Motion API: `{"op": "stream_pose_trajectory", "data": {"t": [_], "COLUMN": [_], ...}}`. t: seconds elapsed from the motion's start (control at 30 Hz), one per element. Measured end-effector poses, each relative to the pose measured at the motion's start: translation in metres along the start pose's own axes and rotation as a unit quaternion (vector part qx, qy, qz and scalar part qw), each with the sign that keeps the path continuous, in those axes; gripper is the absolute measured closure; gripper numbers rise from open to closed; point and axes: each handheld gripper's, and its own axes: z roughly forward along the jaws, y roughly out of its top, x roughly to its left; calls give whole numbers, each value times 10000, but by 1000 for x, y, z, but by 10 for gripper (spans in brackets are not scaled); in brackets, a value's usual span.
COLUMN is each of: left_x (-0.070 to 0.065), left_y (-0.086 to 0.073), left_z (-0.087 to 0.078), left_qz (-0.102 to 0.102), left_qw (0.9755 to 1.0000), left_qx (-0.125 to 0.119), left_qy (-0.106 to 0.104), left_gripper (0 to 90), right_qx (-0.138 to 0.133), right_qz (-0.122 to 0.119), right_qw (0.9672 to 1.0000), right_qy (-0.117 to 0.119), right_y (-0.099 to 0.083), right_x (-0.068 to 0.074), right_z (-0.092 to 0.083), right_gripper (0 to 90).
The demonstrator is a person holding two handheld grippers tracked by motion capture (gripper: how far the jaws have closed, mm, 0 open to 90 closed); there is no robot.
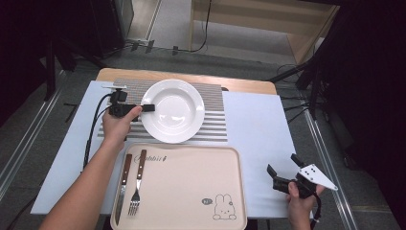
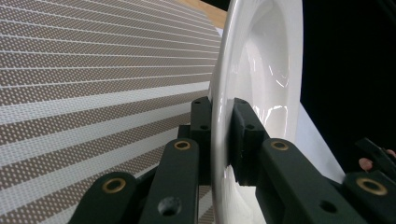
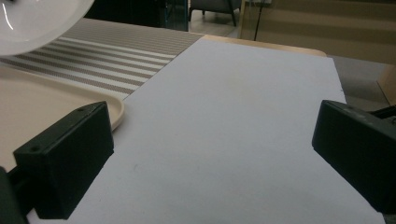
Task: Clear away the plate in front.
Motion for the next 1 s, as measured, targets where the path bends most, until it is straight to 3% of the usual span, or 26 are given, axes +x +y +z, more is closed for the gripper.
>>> {"op": "stream_pose_trajectory", "data": {"t": [0.5, 1.0], "left_x": [-22, -44], "left_y": [-13, -37], "left_z": [-16, -27], "left_qz": [67, 215], "left_qw": [9997, 9990], "left_qx": [-38, 85], "left_qy": [-222, -394], "left_gripper": [796, 795], "right_qx": [-12, -21], "right_qz": [2, -8], "right_qw": [10000, 10000], "right_qy": [-21, -31], "right_y": [0, 0], "right_x": [0, 0], "right_z": [0, -1], "right_gripper": [0, 0]}}
